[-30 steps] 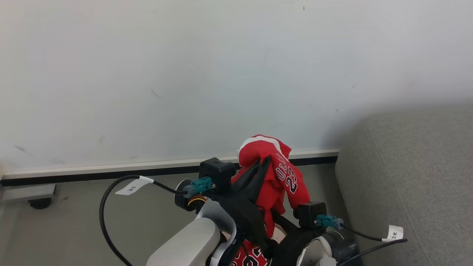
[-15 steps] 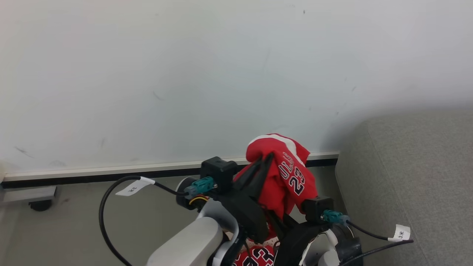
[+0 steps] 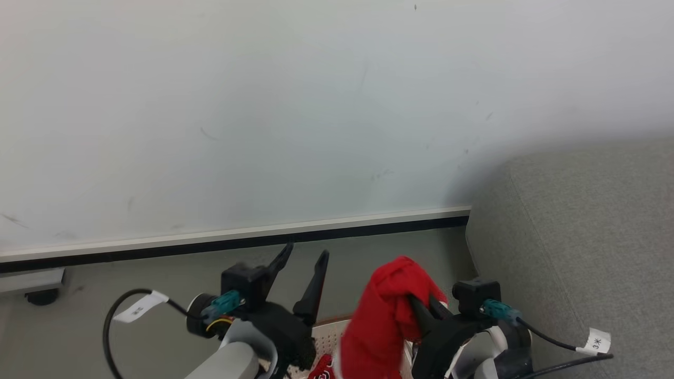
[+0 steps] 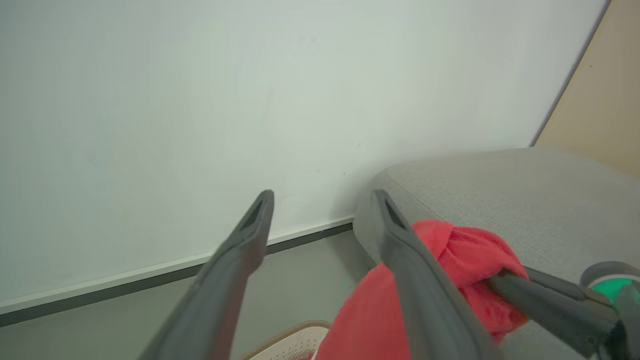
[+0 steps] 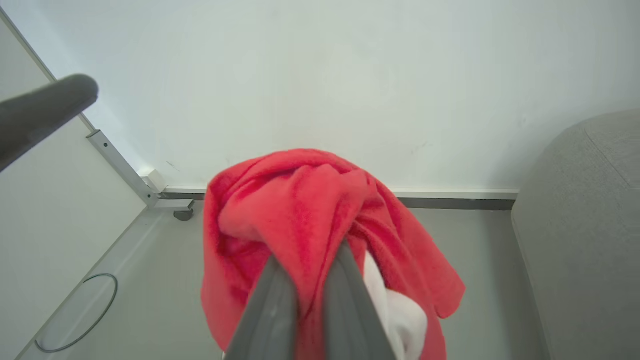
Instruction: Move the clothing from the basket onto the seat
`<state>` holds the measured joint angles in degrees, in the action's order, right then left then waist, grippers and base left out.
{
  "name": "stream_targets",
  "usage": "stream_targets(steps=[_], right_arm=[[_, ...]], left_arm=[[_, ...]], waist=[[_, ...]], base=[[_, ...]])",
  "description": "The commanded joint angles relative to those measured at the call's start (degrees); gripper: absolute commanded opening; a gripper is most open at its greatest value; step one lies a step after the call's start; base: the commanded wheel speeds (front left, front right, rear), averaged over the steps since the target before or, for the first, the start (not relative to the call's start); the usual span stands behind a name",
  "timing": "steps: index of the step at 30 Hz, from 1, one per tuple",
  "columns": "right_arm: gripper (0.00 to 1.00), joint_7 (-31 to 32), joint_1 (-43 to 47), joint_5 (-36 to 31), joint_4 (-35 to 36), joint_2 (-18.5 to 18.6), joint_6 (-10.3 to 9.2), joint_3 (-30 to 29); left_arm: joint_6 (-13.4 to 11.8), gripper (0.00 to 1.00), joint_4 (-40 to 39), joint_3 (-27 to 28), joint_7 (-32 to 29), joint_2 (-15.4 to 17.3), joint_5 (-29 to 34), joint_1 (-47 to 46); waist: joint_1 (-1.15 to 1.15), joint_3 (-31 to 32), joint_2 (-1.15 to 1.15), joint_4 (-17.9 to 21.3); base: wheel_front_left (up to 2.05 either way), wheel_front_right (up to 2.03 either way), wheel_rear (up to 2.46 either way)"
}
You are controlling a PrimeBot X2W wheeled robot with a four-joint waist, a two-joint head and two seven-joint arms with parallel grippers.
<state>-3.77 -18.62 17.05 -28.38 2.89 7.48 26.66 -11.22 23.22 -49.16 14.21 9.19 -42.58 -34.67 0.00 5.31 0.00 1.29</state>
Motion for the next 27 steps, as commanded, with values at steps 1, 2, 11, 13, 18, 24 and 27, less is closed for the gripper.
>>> stream_targets(steps=[1,2,11,13,18,24,27], right_arm=[[0.00,0.01,0.89,-0.58,0.53,-0.11,0.02,-0.28],[0.00,0.18,1.34,-1.26,1.11,-0.11,0.02,-1.03],[0.00,3.21,6.48,-7.97,8.54,-0.07,0.02,-7.28],[0.00,4.15,7.82,-9.25,10.82,-0.06,0.02,-8.91],[0.00,6.46,10.48,-11.53,16.62,-0.07,0.02,-11.99],[0.00,8.95,12.47,-11.94,22.14,-0.06,0.02,-12.94],[0.00,9.78,13.16,-11.87,23.83,-0.10,0.02,-12.55]], left_arm=[[0.02,1.00,-0.17,0.22,0.40,0.67,0.72,1.09],[0.24,1.00,-0.46,0.54,0.57,1.04,1.01,1.72],[2.10,1.00,-6.99,4.60,1.03,6.13,5.54,10.24],[2.69,1.00,-9.11,6.56,0.98,7.01,6.08,12.83],[6.21,1.00,-13.23,10.10,0.99,8.21,7.69,17.72],[7.94,1.00,-15.39,14.22,0.99,7.73,9.89,21.83],[8.73,1.00,-15.88,15.57,1.00,7.11,11.46,23.31]], waist=[[0.00,-0.05,0.00,0.05],[0.00,-0.08,0.00,0.10],[0.00,-0.82,0.00,2.46],[0.00,-1.07,0.00,3.44],[0.00,-1.98,0.00,6.97],[0.00,-3.42,0.00,13.58],[0.00,-4.32,0.00,17.01]], base=[[0.00,0.00,0.00],[0.00,0.00,0.00],[0.00,0.00,0.00],[0.00,0.00,0.00],[0.00,0.00,0.00],[0.00,0.00,0.00],[0.00,0.00,0.00]])
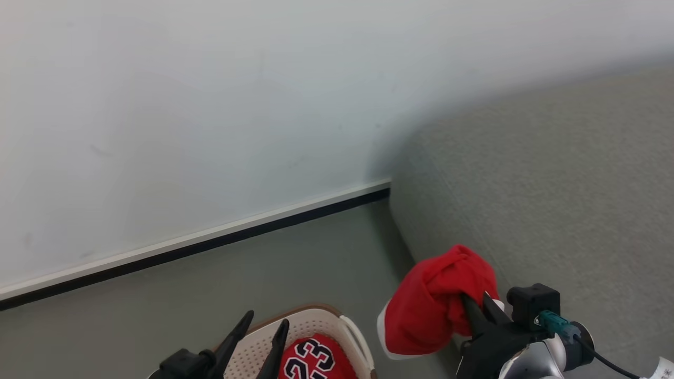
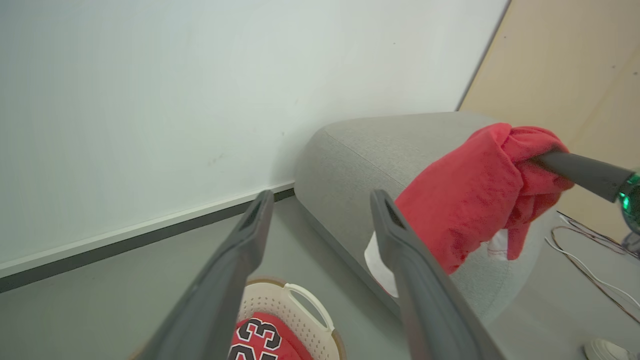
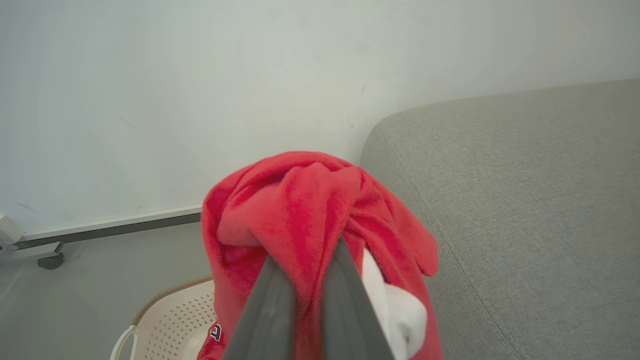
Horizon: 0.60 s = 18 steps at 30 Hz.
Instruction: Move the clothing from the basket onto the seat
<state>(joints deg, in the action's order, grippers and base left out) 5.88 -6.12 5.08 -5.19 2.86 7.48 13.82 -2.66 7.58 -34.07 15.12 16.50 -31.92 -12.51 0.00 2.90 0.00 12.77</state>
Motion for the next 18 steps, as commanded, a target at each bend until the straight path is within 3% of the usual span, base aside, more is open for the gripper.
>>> stream_targets(steps=[1,11,18], right_arm=[[0.00,0.41,0.89,0.11,0.94,-0.06,0.02,0.37],[0.00,0.53,1.46,1.08,2.05,-0.05,0.02,1.65],[0.00,-0.59,1.86,2.03,2.10,-0.08,0.02,0.35]], left_arm=[[0.51,1.00,-0.34,0.80,0.08,-0.52,1.31,1.39],[1.94,1.00,-0.34,3.12,0.08,-3.35,4.55,3.66],[3.98,1.00,1.70,2.90,0.08,-3.60,6.00,2.12]], waist=[[0.00,-2.21,0.00,6.65],[0.00,-4.51,0.00,16.56],[0.00,-6.09,0.00,17.96]], base=[[0.00,0.00,0.00],[0.00,0.00,0.00],[0.00,0.00,0.00]])
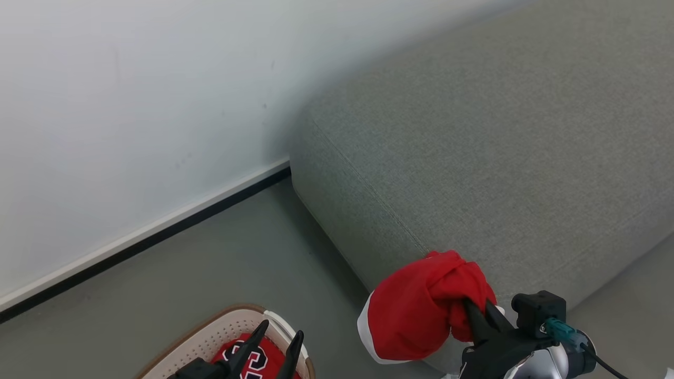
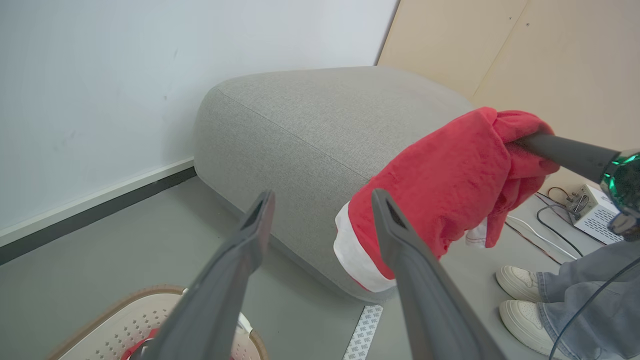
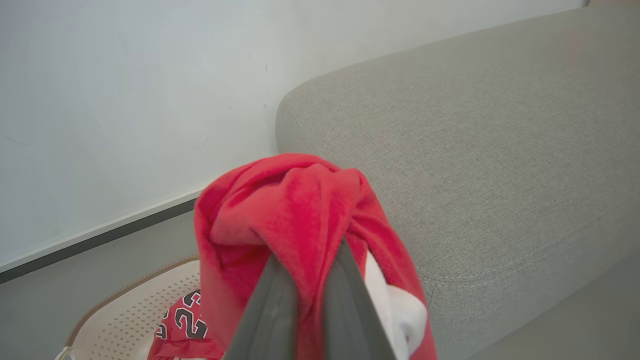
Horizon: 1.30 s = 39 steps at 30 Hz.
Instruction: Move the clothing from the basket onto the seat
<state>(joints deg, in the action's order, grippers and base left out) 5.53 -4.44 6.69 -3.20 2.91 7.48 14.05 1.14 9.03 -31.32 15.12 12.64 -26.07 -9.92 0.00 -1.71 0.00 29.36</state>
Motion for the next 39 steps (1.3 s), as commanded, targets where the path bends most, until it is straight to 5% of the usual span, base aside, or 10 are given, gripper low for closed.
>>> stream_targets(steps=[1,10,17,30,39], right_arm=[[0.00,-0.42,0.14,0.45,0.05,-0.13,0.02,0.00],[0.00,-0.58,-2.57,1.27,-1.20,-0.10,0.02,-0.66],[0.00,-1.15,-14.58,5.77,-3.03,0.28,0.02,-4.45],[0.00,-1.30,-40.70,18.10,-14.12,18.54,0.02,-18.13],[0.00,-1.82,-52.89,14.27,-24.51,26.27,0.02,-24.60]], left_arm=[[0.27,1.00,0.47,0.17,0.08,0.18,0.33,-0.63],[1.60,1.00,0.70,0.40,0.08,-0.10,1.30,-0.44],[2.79,1.00,-1.49,-1.29,-1.53,1.38,3.15,-4.13],[5.13,1.00,-9.87,-7.94,-8.25,2.91,6.72,-11.99],[5.88,1.00,-15.80,-11.52,-8.59,5.05,5.69,-13.98]], waist=[[0.00,-1.59,0.00,1.40],[0.00,-3.35,0.00,1.58],[0.00,-11.13,0.00,-2.35],[0.00,-28.02,0.00,-14.39],[0.00,-35.70,0.00,-17.38]], base=[[0.00,0.00,0.00],[0.00,0.00,0.00],[0.00,0.00,0.00],[0.00,0.00,0.00],[0.00,0.00,0.00]])
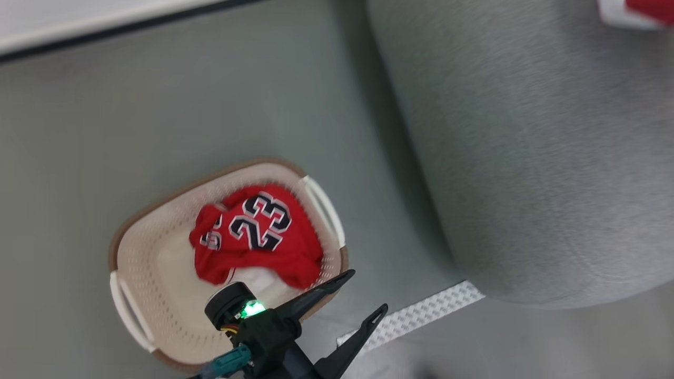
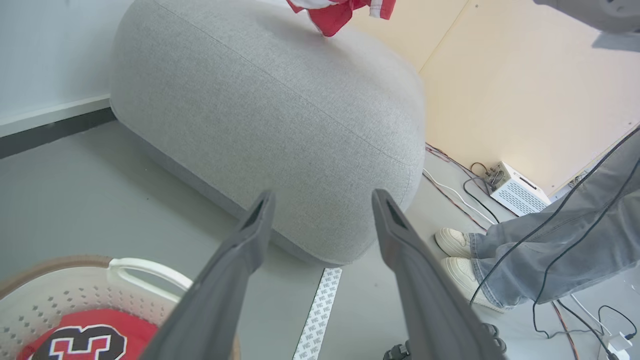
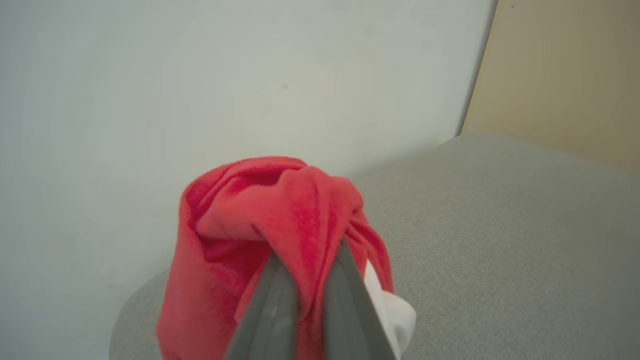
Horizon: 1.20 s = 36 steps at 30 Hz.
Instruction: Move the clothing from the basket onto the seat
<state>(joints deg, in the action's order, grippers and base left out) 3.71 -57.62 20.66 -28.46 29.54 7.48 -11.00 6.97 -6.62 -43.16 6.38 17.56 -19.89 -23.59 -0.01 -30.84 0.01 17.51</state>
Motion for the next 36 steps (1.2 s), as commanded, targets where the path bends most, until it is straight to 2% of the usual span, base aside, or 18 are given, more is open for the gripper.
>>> stream_targets(steps=[1,5,11,12,13,14,17,19,23,29,36], right_arm=[[0.00,-0.29,-1.11,-0.43,-0.70,0.30,0.02,-0.26],[0.00,-1.60,-4.16,-4.93,-8.59,1.64,0.02,-4.87],[0.00,-2.54,-3.99,-12.35,-16.34,-1.89,0.02,-9.38],[0.35,-2.67,-3.62,-13.31,-16.95,-2.65,0.02,-9.80],[0.96,-2.77,-3.31,-14.30,-17.64,-3.06,0.02,-10.15],[1.00,-3.15,-3.19,-15.21,-17.91,-3.10,0.02,-10.44],[1.00,-4.64,-2.69,-17.18,-18.62,-4.07,0.02,-11.11],[1.00,-6.25,-2.50,-15.80,-18.85,-6.05,0.02,-12.18],[1.00,-7.07,0.95,-16.76,-19.40,-6.68,-0.01,-10.44],[1.00,-6.28,6.73,-16.02,-17.38,-7.27,0.00,-5.00],[1.00,-3.05,13.91,-14.53,-9.63,-5.42,0.00,1.61]], left_arm=[[0.14,1.00,-0.43,0.00,0.34,0.47,-0.66,-0.42],[0.27,1.00,-1.33,-0.97,1.07,1.72,-0.48,-0.03],[-0.28,1.00,-3.16,-0.54,2.81,2.15,-0.08,-0.25],[-0.45,1.00,-3.37,-0.31,3.42,2.22,-0.08,-0.23],[-0.59,1.00,-3.44,-0.08,3.95,2.32,-0.05,-0.15],[-0.69,1.00,-3.49,0.00,4.25,2.37,0.10,-0.18],[-0.86,1.00,-2.91,-0.09,4.87,2.82,1.44,-1.19],[-1.06,1.00,-2.20,0.01,5.34,2.53,1.64,-1.05],[-0.91,1.00,-0.03,-0.66,6.29,1.84,1.21,-0.61],[-1.69,1.00,4.24,-0.12,7.76,0.20,-1.04,1.70],[-4.37,1.00,9.67,2.02,8.73,-2.34,-3.01,6.51]], waist=[[0.01,-7.07,-0.01,-5.66],[0.01,-8.60,-0.01,-5.91],[0.01,-9.94,-0.01,-5.94],[0.01,-9.86,-0.01,-5.87],[0.01,-9.69,-0.01,-5.81],[0.01,-9.54,-0.01,-5.85],[0.01,-8.65,-0.01,-6.22],[0.01,-7.36,-0.01,-6.30],[0.01,-2.37,-0.01,-6.59],[0.01,7.26,-0.01,-6.18],[0.01,18.00,-0.01,-6.70]], base=[[0.00,0.00,0.00],[0.00,0.00,0.00],[0.00,0.00,0.00],[0.00,0.00,0.00],[0.00,0.00,0.00],[0.00,0.00,0.00],[0.00,0.00,0.00],[0.00,0.00,0.00],[0.00,0.00,0.00],[0.00,0.00,0.00],[0.00,0.00,0.00]])
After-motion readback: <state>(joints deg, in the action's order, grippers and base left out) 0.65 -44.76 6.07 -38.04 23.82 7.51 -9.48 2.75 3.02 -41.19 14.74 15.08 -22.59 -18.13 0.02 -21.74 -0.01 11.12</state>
